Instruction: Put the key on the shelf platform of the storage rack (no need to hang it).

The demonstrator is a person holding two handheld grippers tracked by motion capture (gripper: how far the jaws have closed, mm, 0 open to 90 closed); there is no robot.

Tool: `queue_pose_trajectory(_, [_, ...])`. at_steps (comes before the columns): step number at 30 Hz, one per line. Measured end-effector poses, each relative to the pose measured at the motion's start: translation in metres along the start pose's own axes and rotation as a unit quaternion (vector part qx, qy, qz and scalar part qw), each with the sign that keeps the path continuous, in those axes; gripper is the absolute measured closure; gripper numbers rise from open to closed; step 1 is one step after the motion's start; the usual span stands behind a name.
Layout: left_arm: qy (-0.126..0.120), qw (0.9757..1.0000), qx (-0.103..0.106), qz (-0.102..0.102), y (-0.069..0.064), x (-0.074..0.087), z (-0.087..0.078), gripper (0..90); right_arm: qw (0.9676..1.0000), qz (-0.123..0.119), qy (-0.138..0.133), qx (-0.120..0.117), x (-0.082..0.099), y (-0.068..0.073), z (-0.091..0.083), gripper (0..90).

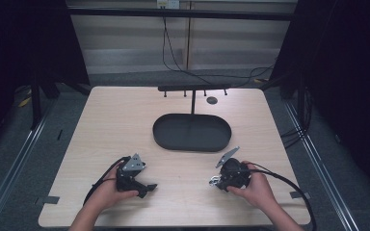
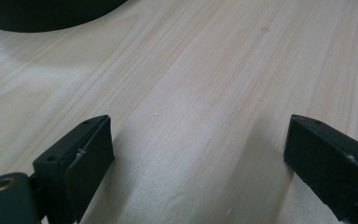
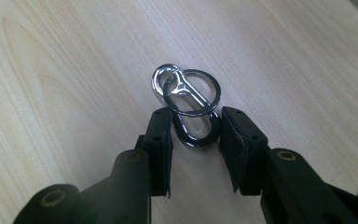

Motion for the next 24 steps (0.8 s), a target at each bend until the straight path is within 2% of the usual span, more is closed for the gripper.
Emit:
queue_pose_trajectory(1, [-0.002,1.0000,0.000,-0.002,-0.0002,0.0000,0.0002,7.9,1.0000,0.002,0.001,-0.001,0.0000,0.0002,-0.0001,64.9])
queue_pose_trajectory(3, [0.000,1.0000,0.000,0.000,0.0000,0.0000,0.0001,7.9,1.0000,0.002,-0.001,-0.005,-0.0003,0.0000,0.0004,55.7])
queue_pose_trajectory(4, [-0.001,1.0000,0.000,-0.002,-0.0002,0.0000,0.0002,7.9,1.0000,0.003,-0.001,-0.006,-0.0007,0.0003,0.0010,54.2])
queue_pose_trajectory(8, [0.000,1.0000,0.000,0.000,0.0000,0.0000,0.0000,7.8,1.0000,-0.005,0.001,-0.007,-0.0017,0.0005,0.0014,54.2])
queue_pose_trajectory(10, [-0.002,1.0000,0.002,0.000,0.0000,0.0001,0.0004,7.8,1.0000,-0.001,-0.001,-0.007,-0.0023,0.0004,0.0017,54.2])
queue_pose_trajectory(12, [0.001,1.0000,0.000,0.001,0.0001,0.0000,0.0000,7.7,0.9999,-0.007,-0.005,-0.006,-0.0035,-0.0004,0.0025,55.1])
queue_pose_trajectory(14, [0.000,1.0000,0.000,0.001,0.0000,0.0000,0.0001,7.7,0.9999,-0.011,-0.007,-0.005,-0.0046,0.0008,0.0029,59.8])
queue_pose_trajectory(18, [0.000,1.0000,0.000,0.001,-0.0001,0.0000,0.0001,7.7,0.9998,-0.018,0.005,-0.007,-0.0068,0.0049,0.0023,68.3])
queue_pose_trajectory(24, [0.000,1.0000,0.001,0.000,0.0000,0.0000,0.0001,7.6,0.9997,-0.016,0.019,-0.004,-0.0093,0.0061,0.0020,68.8])
Point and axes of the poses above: each handheld gripper's, and its own axes: z roughly forward along the jaws, x roughly out of its underside, y roughly to its left, the point moved 2 cm from there along z, roughly forward along the jaws, and after that the axes turned 4 degrees about -z, right-handed, at the moved point
